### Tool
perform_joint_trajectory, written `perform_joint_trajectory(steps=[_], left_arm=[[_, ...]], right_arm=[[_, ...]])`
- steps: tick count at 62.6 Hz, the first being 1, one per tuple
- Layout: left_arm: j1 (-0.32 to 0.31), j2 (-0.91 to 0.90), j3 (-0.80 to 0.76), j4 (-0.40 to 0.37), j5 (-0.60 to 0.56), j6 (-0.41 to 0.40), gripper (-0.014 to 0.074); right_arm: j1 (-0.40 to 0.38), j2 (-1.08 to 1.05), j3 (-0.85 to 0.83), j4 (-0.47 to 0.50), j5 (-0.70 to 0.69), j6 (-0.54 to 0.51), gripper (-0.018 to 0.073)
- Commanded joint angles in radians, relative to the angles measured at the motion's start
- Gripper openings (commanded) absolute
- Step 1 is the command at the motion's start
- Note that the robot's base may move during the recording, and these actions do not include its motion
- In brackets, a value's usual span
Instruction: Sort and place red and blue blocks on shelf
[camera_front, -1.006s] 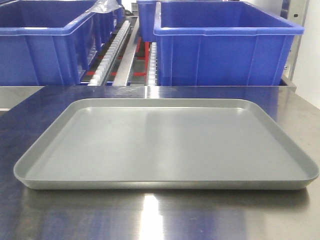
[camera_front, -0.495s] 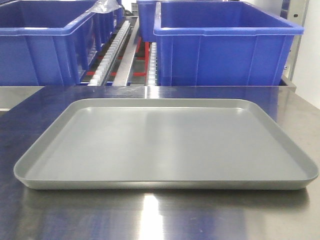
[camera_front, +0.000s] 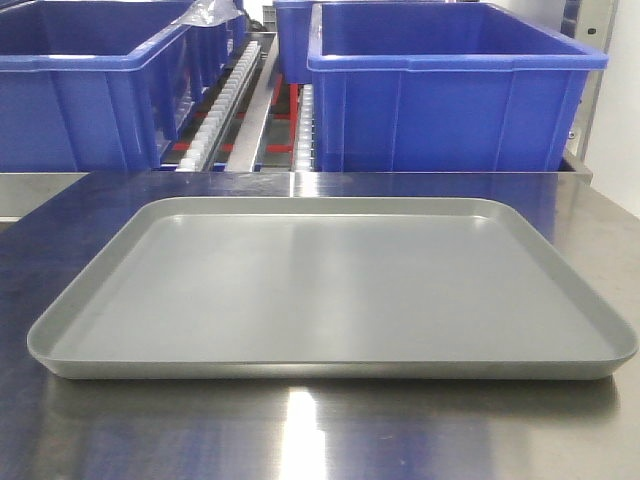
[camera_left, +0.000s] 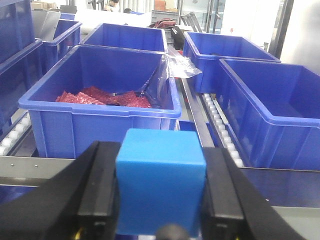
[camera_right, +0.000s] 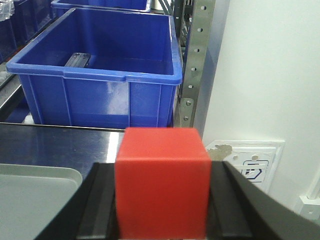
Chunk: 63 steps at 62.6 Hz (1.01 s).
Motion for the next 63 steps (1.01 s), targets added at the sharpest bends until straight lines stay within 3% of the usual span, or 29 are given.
perform_joint_trajectory(steps=[1, 63], left_arm=[[0.003, 0.006, -0.027, -0.008, -0.095, -0.005, 0.0125], [0.003, 0.006, -0.027, -0.008, -0.095, -0.005, 0.0125]], right_arm=[[-0.007, 0.003, -0.029, -0.003, -0.095, -0.008, 0.0048], [-0.007, 0.003, -0.029, -0.003, -0.095, -0.008, 0.0048]])
